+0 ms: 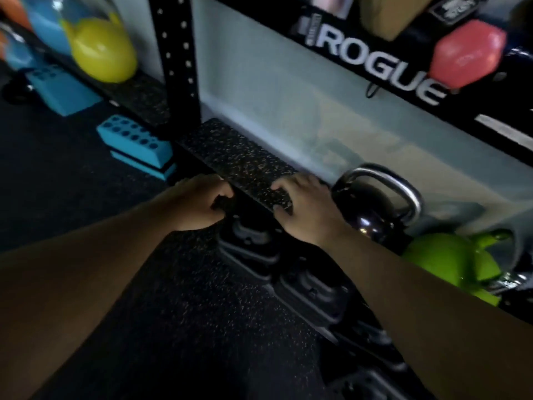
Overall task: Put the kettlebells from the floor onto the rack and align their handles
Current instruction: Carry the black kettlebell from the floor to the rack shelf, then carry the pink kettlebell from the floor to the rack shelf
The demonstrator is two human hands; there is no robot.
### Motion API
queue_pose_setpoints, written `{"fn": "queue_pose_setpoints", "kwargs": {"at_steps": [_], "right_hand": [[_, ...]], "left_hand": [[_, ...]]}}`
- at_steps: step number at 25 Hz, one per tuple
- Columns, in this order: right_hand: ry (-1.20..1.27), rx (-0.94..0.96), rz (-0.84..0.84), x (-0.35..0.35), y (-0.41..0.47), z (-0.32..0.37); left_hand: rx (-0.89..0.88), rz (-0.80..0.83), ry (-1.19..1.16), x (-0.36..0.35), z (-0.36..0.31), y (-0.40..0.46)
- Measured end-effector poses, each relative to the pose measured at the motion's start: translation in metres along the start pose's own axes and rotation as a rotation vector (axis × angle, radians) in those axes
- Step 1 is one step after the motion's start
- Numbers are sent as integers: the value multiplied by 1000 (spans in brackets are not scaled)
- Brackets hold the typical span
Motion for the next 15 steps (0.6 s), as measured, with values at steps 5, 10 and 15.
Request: {"fn": "queue_pose_setpoints", "kwargs": {"at_steps": [5, 10, 15], "right_hand": [[211, 229, 235, -107, -51, 191], [304, 355, 416, -209, -157, 359], [333, 333, 616, -300, -291, 460]], "left_hand": [[355, 142, 187, 49, 142, -217], [564, 283, 203, 34, 217, -442], [570, 482, 185, -24, 247, -619]]}}
Point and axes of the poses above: each hand's wrist, its own y-axis towards the middle knuckle, its own x-axis out of the back of the hand, z = x × y, the point moved 7 cm from there along y, towards the middle knuckle, and after that the axes turned 15 degrees about -z, right-handed, at the moved point
